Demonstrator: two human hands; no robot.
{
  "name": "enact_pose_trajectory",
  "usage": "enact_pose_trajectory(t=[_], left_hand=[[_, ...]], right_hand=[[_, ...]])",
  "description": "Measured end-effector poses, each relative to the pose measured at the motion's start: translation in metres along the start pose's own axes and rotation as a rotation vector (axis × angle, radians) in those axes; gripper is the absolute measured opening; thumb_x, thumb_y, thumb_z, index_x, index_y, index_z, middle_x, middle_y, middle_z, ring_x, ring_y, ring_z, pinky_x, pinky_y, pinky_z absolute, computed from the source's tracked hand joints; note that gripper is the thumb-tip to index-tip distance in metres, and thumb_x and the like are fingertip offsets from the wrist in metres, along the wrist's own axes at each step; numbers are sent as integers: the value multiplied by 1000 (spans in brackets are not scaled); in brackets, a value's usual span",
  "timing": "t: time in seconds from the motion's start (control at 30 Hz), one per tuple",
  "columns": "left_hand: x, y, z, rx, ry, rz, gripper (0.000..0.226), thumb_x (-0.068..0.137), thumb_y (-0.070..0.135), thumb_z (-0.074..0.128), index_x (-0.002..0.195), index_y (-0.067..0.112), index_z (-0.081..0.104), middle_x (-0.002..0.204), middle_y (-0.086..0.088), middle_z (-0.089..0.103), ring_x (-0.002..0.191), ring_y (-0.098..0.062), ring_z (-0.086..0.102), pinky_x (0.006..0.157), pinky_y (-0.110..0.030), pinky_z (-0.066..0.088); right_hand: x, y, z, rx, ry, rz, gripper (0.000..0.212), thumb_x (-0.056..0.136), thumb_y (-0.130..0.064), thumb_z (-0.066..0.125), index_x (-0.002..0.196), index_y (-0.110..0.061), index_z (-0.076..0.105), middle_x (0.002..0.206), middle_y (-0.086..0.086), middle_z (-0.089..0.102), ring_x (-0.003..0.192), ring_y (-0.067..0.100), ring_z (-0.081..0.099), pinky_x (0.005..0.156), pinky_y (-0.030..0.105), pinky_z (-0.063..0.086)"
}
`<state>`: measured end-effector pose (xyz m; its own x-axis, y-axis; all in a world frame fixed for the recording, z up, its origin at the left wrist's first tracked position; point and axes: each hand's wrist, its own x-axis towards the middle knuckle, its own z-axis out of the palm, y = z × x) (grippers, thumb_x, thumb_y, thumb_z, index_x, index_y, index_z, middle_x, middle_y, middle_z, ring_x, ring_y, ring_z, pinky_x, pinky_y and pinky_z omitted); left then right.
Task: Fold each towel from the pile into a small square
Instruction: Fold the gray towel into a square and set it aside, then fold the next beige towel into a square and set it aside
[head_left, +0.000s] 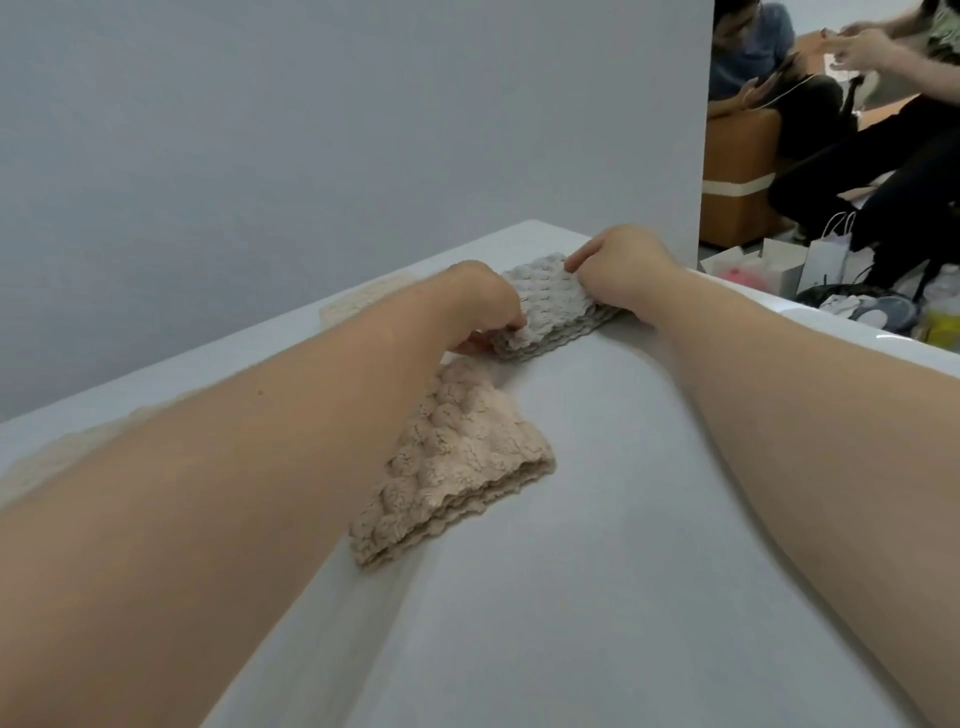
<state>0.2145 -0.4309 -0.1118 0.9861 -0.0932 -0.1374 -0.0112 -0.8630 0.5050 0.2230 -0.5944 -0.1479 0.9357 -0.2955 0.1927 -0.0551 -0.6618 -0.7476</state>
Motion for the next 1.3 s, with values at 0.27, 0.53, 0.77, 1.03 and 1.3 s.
enact_pose_trajectory(t=[0.27, 0.53, 0.77, 1.03, 1.3], left_hand=[[1, 1, 0, 414, 2, 318, 54, 105, 37, 46, 152, 12, 39, 158, -10, 39, 144, -26, 38, 113, -31, 30], [12, -27, 7, 409, -169, 297, 68, 107, 51, 33, 163, 19, 10, 170, 3, 2, 156, -13, 5, 122, -28, 1], [-3, -44, 2, 55, 100, 297, 52, 107, 39, 43, 155, 21, 39, 159, 1, 40, 147, -17, 35, 117, -25, 22], [-110, -127, -45, -100, 381, 109, 38, 102, 15, 46, 133, 24, 64, 139, 5, 61, 112, -13, 62, 96, -24, 46], [-229, -259, -83, -83, 542, -146, 34, 97, 14, 53, 125, 25, 69, 127, 5, 69, 112, -13, 64, 98, -25, 47]], right_hand=[[4, 3, 9, -180, -44, -166, 54, 94, -15, 37, 142, -32, 55, 152, -3, 50, 141, 25, 43, 117, 44, 32], [1, 13, 10, -329, -262, -105, 53, 104, -26, 30, 155, -39, 35, 163, -4, 32, 149, 24, 30, 121, 42, 23], [-8, 10, 10, -369, -74, -338, 45, 104, -24, 34, 144, -32, 52, 161, -8, 36, 152, 21, 23, 119, 48, 22], [-75, -88, 27, -337, -84, -614, 36, 98, -20, 45, 115, -38, 72, 127, -15, 67, 130, 12, 51, 113, 39, 30], [-225, -202, 93, -223, -260, -642, 30, 91, -23, 51, 107, -27, 76, 113, -6, 73, 114, 22, 60, 99, 40, 48]])
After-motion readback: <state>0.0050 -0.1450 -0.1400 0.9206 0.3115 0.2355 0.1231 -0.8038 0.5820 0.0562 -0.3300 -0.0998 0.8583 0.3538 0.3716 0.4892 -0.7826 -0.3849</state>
